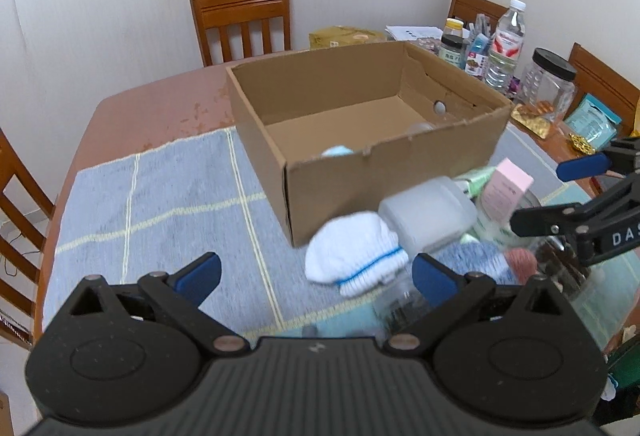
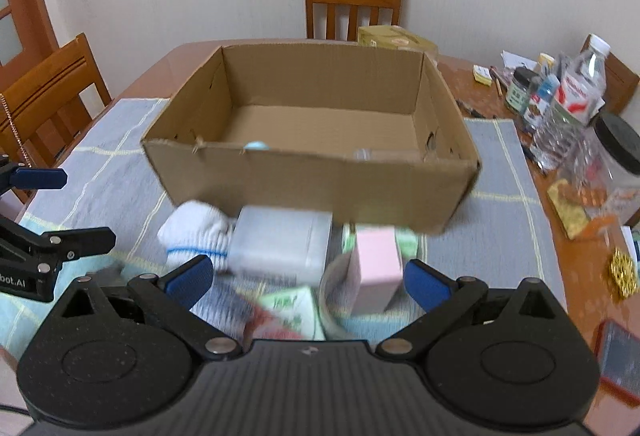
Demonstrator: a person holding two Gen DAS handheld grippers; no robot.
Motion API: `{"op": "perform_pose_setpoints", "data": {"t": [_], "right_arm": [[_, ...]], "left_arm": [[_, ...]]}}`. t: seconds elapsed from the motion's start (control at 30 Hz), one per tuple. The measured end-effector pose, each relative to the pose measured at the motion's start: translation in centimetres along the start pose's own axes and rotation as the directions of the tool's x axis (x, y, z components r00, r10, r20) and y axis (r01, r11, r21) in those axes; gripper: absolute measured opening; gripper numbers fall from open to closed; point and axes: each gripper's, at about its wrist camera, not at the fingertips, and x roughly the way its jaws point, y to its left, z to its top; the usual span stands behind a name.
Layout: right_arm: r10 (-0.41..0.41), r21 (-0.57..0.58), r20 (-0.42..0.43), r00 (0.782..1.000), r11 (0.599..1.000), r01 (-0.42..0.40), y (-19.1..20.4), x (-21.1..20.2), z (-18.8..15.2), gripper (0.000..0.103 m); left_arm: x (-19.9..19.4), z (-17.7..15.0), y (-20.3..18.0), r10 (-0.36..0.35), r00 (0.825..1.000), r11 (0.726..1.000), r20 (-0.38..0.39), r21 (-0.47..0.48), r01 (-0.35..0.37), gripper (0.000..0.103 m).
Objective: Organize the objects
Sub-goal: 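Bring both tools back over the table items toward the grey toy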
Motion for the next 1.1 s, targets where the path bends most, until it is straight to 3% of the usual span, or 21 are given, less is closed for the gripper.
{"op": "perform_pose_setpoints", "data": {"t": [0.3,0.5,0.87,1.1], "right_arm": [[-0.005,0.003,-0.034,0.999,1.0,0.005,1.0,-1.6,-5.4,0.103],[-0.008,0.003,-0.058,0.998,1.0,0.008,2.3,-1.9,-7.9,0.103],[-0.028,-0.094,-0.102,0.994,0.995,0.019,3.8,0.0,-9.8,0.103],[-0.009,-0.129,-0.131,0.991,0.992,-0.008,2.3,1.5,-10.1,0.103]], "left_arm": [[-1.2,-2.9,-0.4,-0.01,1.0,1.0,-0.007,0.005,0.01,0.101],[-1.6,-4.9,-0.2,-0.056,0.998,0.998,-0.016,0.007,0.056,0.101],[-1.3,-6.7,-0.8,-0.042,0.999,0.999,-0.03,0.008,0.042,0.101],[-0.6,-6.4,-1.5,-0.013,0.999,0.999,-0.05,-0.033,0.011,0.101]]}}
